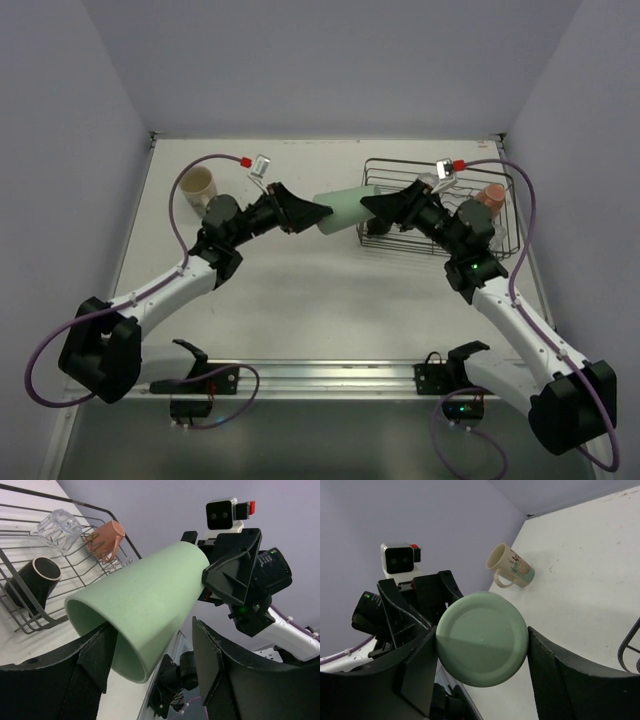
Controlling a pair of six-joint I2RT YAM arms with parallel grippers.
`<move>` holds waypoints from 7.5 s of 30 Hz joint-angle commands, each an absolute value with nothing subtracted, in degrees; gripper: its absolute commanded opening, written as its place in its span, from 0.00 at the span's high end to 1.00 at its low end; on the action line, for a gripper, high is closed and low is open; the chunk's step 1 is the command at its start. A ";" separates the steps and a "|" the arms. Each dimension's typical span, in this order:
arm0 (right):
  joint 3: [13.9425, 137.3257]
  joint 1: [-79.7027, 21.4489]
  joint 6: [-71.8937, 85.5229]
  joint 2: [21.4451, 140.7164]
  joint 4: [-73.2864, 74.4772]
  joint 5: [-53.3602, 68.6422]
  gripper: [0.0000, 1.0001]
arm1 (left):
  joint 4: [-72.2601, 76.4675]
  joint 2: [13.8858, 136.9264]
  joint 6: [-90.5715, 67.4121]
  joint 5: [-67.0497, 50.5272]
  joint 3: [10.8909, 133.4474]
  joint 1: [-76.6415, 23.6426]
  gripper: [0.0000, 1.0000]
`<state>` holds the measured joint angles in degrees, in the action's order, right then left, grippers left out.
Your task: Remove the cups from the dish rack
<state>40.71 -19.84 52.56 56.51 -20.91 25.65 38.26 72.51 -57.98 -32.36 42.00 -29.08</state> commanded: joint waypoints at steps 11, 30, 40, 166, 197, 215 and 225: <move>37.18 -19.78 57.92 62.22 -32.08 29.00 0.42 | 39.21 69.53 -56.61 -26.90 45.88 -31.73 1.00; 37.27 -19.78 44.92 52.93 -13.99 22.15 0.01 | -21.77 83.89 -17.15 22.55 85.76 -30.77 1.00; 38.23 -19.86 37.09 49.30 -3.69 18.10 0.01 | -36.55 104.82 -12.49 18.11 97.64 -21.01 1.00; 58.10 -20.74 23.91 83.32 18.90 -3.43 0.09 | 17.31 66.45 -41.13 -20.13 46.76 -36.74 0.18; 66.27 -21.01 15.66 81.66 12.22 -6.00 0.70 | 13.27 65.30 -35.61 -19.51 49.91 -36.83 0.19; 48.69 -21.01 19.87 61.08 -1.23 34.01 0.69 | 0.80 85.86 -16.01 -27.06 81.20 -36.74 0.31; 48.51 -20.92 19.60 60.30 -1.41 34.81 0.70 | -8.69 90.97 -17.40 -34.19 83.94 -36.83 0.50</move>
